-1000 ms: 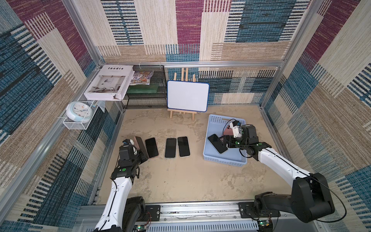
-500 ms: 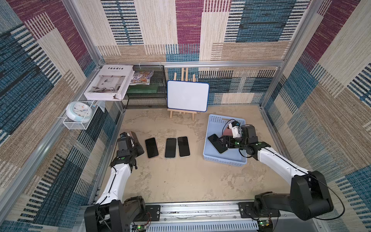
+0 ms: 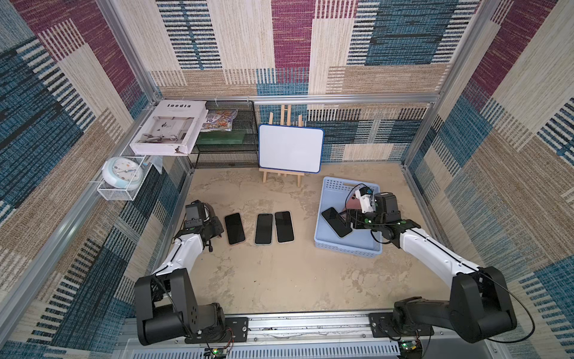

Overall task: Take the phone out of the storage box
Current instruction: Place the phone at the center of the board.

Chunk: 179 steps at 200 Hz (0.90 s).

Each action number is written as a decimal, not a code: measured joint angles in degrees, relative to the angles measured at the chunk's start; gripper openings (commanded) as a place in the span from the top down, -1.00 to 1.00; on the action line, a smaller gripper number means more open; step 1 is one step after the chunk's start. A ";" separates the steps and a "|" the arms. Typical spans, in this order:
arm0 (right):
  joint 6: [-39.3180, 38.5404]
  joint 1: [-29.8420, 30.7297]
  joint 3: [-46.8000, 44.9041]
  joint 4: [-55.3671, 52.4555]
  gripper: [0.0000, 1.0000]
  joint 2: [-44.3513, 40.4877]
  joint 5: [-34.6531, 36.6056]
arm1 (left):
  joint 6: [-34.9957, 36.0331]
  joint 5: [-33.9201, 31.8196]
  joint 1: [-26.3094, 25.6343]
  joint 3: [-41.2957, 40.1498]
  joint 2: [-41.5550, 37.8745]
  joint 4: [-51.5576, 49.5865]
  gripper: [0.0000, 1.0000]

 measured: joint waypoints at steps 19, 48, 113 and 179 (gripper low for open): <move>0.00 -0.15 0.00 0.00 -0.81 0.00 -0.17 | 0.37 0.15 0.04 1.27 2.62 -1.31 0.66; 0.02 -0.39 0.00 -0.02 -0.81 0.00 -0.42 | 1.20 -0.11 0.04 3.65 5.99 -2.97 0.53; 0.02 -0.57 0.00 0.00 -0.79 -0.02 -1.16 | 1.18 -3.06 0.04 4.46 5.88 -4.63 0.20; 0.02 -0.72 0.00 0.04 -0.79 0.22 -1.49 | 1.16 -8.02 0.02 3.32 1.86 -6.10 0.18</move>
